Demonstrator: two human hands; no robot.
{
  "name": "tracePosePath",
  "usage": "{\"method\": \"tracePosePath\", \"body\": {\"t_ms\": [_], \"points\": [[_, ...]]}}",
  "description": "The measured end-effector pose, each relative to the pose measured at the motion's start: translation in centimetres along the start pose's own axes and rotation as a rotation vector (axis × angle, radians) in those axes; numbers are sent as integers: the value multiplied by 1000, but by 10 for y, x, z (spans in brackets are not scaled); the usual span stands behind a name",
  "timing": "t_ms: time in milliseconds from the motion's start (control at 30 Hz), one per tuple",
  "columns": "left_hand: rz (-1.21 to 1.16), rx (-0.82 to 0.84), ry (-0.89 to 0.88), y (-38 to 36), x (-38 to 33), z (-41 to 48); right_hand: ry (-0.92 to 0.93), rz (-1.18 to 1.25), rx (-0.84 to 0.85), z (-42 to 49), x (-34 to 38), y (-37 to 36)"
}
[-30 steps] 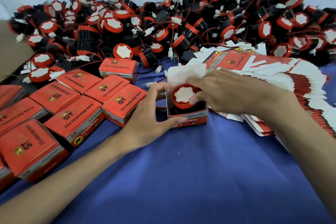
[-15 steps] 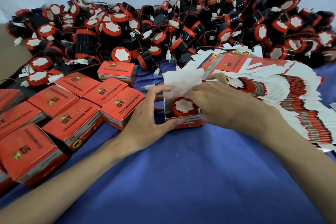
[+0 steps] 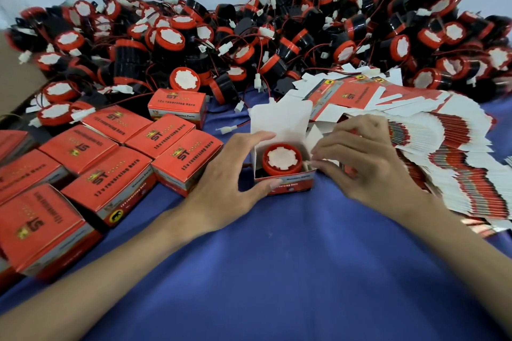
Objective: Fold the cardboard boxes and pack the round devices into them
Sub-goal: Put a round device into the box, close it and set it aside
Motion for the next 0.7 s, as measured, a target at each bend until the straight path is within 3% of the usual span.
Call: {"method": "tracePosePath", "body": {"t_ms": [233, 400, 500, 633, 700], "points": [[124, 10, -114, -2, -7, -4, 39, 105, 13, -4, 2, -11], [95, 9, -67, -1, -6, -4, 34, 80, 87, -4, 2, -15], [60, 22, -57, -2, -4, -4, -36, 179, 139, -11, 3, -24], [-51, 18, 84, -1, 8, -3, -284, 466, 6, -16, -3, -24], [-56, 46, 94, -2, 9, -3, -315, 480, 1, -14, -1, -25]]}}
Point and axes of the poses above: each hand's wrist, its own z-axis towards the middle knuckle, its own y-axis out of the back of the hand, x = y × z, the point moved 5 cm from there along z, towards the middle knuckle, and after that the axes turned 4 degrees about -z, right-handed, at the moved point
